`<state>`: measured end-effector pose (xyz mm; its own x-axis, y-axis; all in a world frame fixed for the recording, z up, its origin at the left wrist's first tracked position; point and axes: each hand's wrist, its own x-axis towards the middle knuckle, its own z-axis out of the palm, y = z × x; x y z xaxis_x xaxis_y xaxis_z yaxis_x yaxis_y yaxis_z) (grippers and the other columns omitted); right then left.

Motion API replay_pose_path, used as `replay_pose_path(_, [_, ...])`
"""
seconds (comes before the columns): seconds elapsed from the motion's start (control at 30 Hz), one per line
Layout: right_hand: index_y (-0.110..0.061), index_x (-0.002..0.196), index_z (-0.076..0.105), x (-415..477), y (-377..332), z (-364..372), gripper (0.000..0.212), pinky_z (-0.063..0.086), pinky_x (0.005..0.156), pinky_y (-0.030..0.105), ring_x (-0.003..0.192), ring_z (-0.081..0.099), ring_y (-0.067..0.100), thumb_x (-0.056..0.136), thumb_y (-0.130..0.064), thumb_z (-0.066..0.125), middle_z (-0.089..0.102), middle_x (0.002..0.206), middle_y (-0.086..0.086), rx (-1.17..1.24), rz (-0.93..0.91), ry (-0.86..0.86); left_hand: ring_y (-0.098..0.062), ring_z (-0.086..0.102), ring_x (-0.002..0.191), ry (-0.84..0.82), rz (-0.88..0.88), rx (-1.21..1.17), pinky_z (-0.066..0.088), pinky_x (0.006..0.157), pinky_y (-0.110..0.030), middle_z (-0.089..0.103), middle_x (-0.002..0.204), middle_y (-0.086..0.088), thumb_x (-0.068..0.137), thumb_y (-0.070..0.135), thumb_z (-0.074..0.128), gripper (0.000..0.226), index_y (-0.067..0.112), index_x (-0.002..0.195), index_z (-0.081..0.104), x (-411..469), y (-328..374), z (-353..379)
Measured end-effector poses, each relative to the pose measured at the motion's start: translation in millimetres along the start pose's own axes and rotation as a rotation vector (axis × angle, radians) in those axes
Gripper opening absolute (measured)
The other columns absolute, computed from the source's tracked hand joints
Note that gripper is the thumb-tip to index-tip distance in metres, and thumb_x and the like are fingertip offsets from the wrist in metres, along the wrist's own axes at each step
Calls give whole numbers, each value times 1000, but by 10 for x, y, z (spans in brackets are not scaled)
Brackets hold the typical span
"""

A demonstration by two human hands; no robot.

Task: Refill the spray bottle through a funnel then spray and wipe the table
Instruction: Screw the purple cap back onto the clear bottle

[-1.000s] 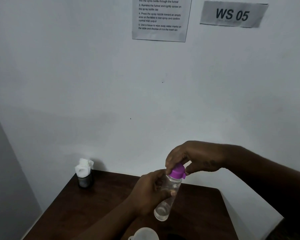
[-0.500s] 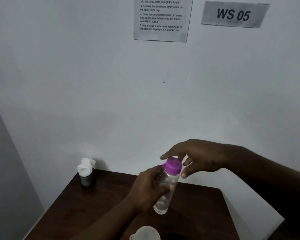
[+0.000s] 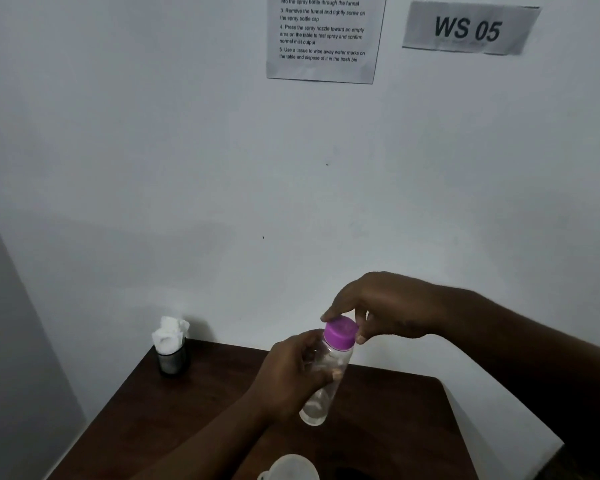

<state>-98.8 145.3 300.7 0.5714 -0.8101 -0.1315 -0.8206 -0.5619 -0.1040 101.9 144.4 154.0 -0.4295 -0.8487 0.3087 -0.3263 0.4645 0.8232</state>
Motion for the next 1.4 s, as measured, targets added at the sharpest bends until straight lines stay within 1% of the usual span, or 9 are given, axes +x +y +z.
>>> replay_pose_path(0.17, [-34,123,64,74,-47,-15,57,44,69,22,81,58,1,78,-68,62,69,95,-15,-111,91,79,-6,72,97,7,-4,2,58,88,-41,75,105,15,80,36,81,40,34,117,67,13,-45,-43])
replay_pose_path(0.33, [-42,134,53,159,-33,43,55,48,81,21,89,60,-1,83,-36,74,64,122,-19,-3,-1,13,-8,72,98,1,-7,-12,58,89,-43,75,108,13,81,36,80,44,33,122,66,21,-125,-132])
replay_pose_path(0.47, [-34,128,61,302,-80,71,54,45,71,21,75,55,-1,83,-63,61,70,100,-14,-120,70,99,-6,72,99,11,-12,-29,58,90,-43,76,107,13,80,31,81,42,33,119,68,32,-199,-179])
replay_pose_path(0.53, [-35,133,57,350,-74,87,59,46,76,20,83,57,-2,83,-66,58,66,116,-14,-56,77,99,-6,72,100,20,-18,-44,58,91,-43,76,109,14,80,28,81,43,33,120,68,40,-238,-208])
replay_pose_path(0.7, [-37,130,59,445,-85,95,45,48,81,18,95,62,2,86,-38,70,62,123,-19,43,-25,26,-8,73,98,10,-26,-56,58,90,-44,76,106,11,80,23,82,40,31,117,69,87,-356,-278])
replay_pose_path(0.87, [-32,127,62,625,-113,182,48,47,81,24,97,60,3,90,-61,53,65,119,-12,-93,73,105,-9,73,100,4,-43,-94,58,92,-45,76,107,11,79,18,82,42,32,117,69,115,-483,-290])
replay_pose_path(1.03, [-41,133,54,692,-7,190,55,46,79,11,99,59,-2,84,-24,74,57,128,-23,108,-28,-50,-8,72,101,-4,-52,-113,58,92,-44,76,108,12,80,23,83,41,32,118,69,154,-609,-357])
replay_pose_path(1.23, [-35,132,57,915,-23,332,50,44,75,18,93,60,1,85,-52,66,61,122,-19,-9,42,34,-11,74,97,-11,-64,-110,58,88,-46,77,104,9,80,23,82,36,32,113,70,166,-817,-418])
replay_pose_path(1.4, [-36,136,52,1068,2,504,56,32,78,3,106,54,0,84,-32,73,57,127,-18,40,-44,19,-13,74,94,-19,-65,-119,58,87,-46,77,102,8,78,22,84,36,29,110,71,240,-978,-478])
